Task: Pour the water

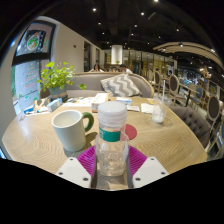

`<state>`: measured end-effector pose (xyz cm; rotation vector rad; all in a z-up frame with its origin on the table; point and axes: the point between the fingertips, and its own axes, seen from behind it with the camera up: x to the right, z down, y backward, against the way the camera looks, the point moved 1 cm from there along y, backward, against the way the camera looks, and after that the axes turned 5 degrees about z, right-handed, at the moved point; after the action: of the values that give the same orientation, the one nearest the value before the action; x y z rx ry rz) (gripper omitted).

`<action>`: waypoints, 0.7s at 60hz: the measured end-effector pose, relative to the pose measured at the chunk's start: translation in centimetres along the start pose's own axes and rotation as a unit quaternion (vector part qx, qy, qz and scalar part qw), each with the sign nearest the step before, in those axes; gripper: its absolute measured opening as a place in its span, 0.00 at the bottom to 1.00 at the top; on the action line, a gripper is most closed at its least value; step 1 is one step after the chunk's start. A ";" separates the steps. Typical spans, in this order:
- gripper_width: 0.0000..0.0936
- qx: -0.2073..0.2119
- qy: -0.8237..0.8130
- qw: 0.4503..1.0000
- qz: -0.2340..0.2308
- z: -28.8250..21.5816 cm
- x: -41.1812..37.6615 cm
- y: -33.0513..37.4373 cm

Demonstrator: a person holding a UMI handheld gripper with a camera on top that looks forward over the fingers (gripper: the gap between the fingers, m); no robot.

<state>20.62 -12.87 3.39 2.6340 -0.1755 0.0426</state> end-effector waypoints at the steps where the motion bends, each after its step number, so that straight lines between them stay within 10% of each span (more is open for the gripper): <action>1: 0.42 -0.004 0.003 1.000 0.002 0.0 0.1 0.0; 22: 0.41 0.023 0.234 0.962 0.140 -9.8 5.3 0.9; 42: 0.40 0.072 0.635 0.736 0.221 -16.0 1.7 -1.2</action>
<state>22.52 -4.35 16.98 2.0261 -0.2950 1.9673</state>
